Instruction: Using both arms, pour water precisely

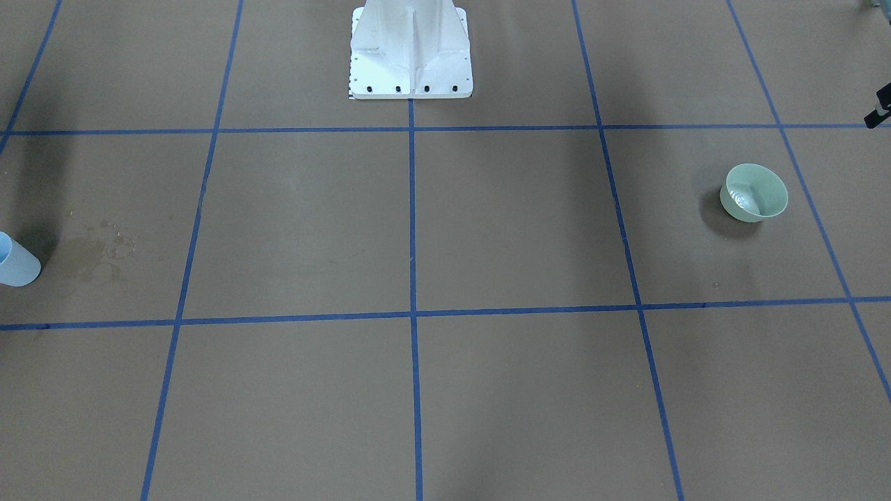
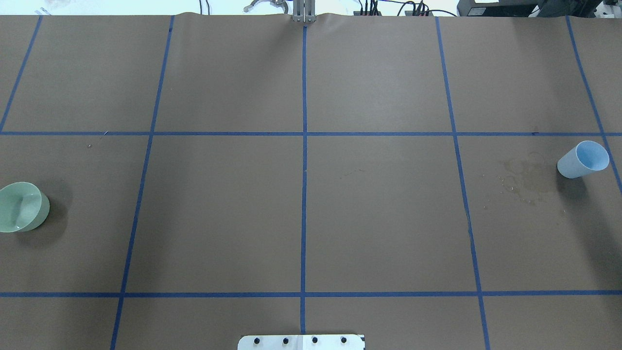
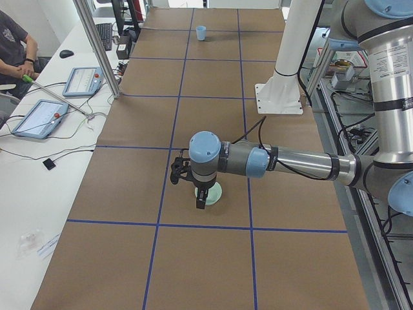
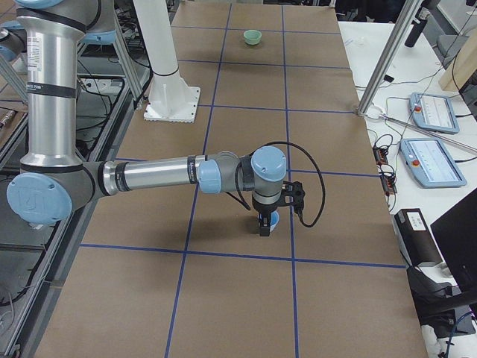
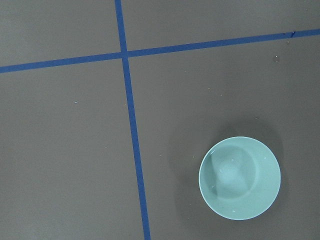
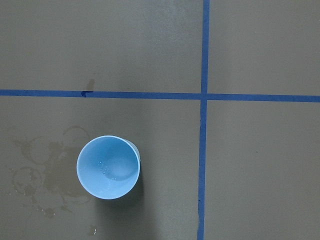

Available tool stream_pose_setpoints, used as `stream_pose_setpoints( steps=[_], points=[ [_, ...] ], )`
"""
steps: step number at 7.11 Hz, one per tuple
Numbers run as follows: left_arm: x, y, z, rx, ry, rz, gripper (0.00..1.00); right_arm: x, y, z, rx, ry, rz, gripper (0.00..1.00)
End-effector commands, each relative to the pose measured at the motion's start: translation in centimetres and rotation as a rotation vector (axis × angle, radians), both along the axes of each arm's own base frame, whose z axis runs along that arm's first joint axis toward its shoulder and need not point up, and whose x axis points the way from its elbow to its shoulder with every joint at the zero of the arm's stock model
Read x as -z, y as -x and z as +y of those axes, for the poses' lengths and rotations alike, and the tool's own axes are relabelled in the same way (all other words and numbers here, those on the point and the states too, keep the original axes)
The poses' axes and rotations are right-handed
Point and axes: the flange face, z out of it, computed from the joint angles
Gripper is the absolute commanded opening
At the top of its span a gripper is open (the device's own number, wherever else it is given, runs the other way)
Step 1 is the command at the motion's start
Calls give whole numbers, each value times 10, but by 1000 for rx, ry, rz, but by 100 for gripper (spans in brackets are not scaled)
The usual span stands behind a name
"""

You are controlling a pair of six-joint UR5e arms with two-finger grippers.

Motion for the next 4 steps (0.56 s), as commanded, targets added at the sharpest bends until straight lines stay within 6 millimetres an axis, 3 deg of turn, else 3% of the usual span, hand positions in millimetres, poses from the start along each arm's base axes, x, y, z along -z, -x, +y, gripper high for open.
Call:
stream_pose_setpoints(
  steps=[1, 2, 3, 4],
  points=[
    [-2, -22, -4, -13, 53, 1, 100, 5, 1, -3, 0, -7, -6, 100],
    [-7, -28, -5, -21, 65, 1, 100, 1, 1, 0, -1, 2, -5, 100],
    [-25, -46, -8, -63, 54, 2, 100, -2, 1, 0, 3, 2, -2, 100],
    [-50, -52, -14, -69, 51, 0, 100, 4, 2, -2, 5, -12, -19, 100]
  ],
)
